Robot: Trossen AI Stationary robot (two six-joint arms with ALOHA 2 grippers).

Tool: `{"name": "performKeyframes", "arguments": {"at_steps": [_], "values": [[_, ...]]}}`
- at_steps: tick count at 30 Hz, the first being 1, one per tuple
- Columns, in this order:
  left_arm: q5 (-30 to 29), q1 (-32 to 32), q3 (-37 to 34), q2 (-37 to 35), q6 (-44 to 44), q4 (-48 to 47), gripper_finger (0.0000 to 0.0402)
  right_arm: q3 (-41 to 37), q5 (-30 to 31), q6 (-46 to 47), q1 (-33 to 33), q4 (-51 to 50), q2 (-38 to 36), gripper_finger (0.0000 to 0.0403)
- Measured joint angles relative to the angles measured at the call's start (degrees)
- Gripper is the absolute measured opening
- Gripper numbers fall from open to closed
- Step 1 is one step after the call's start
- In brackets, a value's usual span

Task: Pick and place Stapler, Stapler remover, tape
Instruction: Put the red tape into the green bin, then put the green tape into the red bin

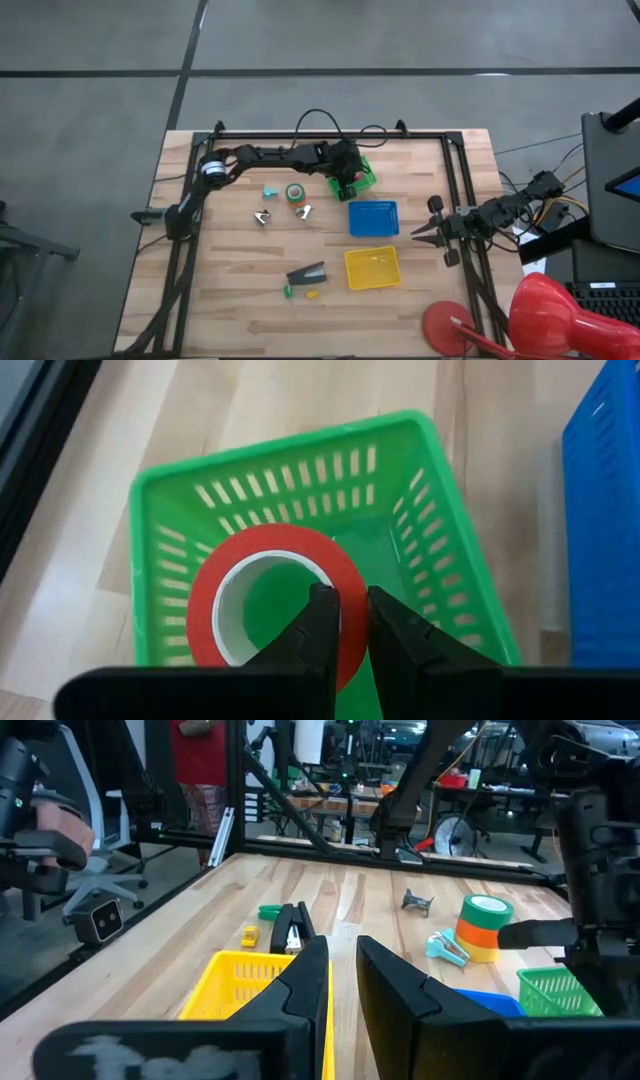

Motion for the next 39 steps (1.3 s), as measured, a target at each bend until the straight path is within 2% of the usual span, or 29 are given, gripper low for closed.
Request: {"name": "performKeyframes", "arguments": {"at_steps": [9,16,20,26,30,35,39], "values": [[0.26,0.04,-0.08,0.2,-0.5,0.24,0.0074,0.0,0.0,-0.07,0.02,0.0,-0.02,0.0052],[0.32,0.0,-0.22,0.2,-0.43,0.16,0.012,0.0,0.0,0.0,0.01,0.0,-0.02,0.0052],[0.37,-0.09,0.66,-1.13,-0.49,-4.05,0.0144,0.0,-0.01,-0.05,0.01,0.0,-0.02,0.0052],[1.9,-1.37,1.04,-9.74,-1.58,-15.02,0.0155,0.0,0.0,0.05,0.04,0.02,0.02,0.0052],[1.94,-3.17,-1.15,-16.27,-4.69,-22.4,0.0153,0.0,-0.04,-0.07,0.01,0.03,-0.04,0.0052],[1.86,-6.54,-7.86,-24.99,-6.35,-28.25,0.0152,0.0,-0.02,-0.07,0.0,0.02,-0.04,0.0052],[-1.37,-8.54,-15.74,-31.08,-8.05,-28.28,0.0151,0.0,-0.02,-0.07,0.0,0.01,-0.01,0.0052]]}}
